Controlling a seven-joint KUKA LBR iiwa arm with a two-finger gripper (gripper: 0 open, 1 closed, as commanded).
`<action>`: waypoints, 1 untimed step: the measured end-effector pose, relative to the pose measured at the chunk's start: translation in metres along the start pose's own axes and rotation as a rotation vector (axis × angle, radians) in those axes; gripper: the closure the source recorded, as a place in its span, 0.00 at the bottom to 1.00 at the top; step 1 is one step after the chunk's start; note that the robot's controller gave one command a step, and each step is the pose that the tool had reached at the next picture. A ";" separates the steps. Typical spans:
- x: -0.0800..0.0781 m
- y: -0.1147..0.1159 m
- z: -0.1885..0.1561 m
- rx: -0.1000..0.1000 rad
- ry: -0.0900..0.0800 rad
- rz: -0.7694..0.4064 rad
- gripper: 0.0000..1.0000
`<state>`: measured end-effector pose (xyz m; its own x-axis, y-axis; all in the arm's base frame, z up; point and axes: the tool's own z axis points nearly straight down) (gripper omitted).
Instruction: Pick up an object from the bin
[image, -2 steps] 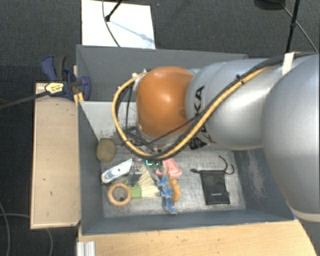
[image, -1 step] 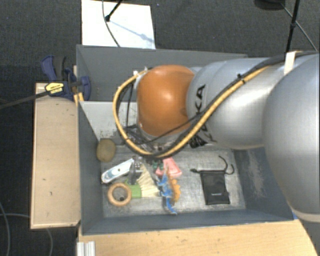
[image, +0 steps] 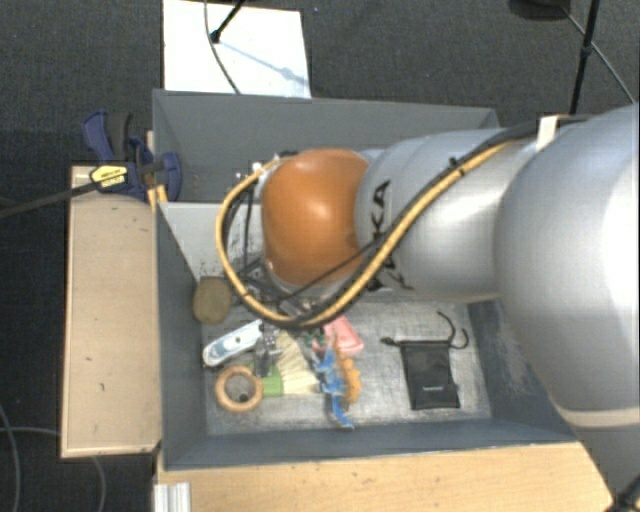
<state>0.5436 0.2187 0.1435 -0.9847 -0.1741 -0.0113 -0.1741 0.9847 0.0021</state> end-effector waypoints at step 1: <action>0.002 0.002 0.069 0.000 0.011 -0.142 0.00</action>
Offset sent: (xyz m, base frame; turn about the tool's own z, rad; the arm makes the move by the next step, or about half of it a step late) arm -0.0032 0.0134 -0.0035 -0.3705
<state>0.5425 0.2206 0.0747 -0.9503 -0.3114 -0.0009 -0.3114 0.9503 0.0016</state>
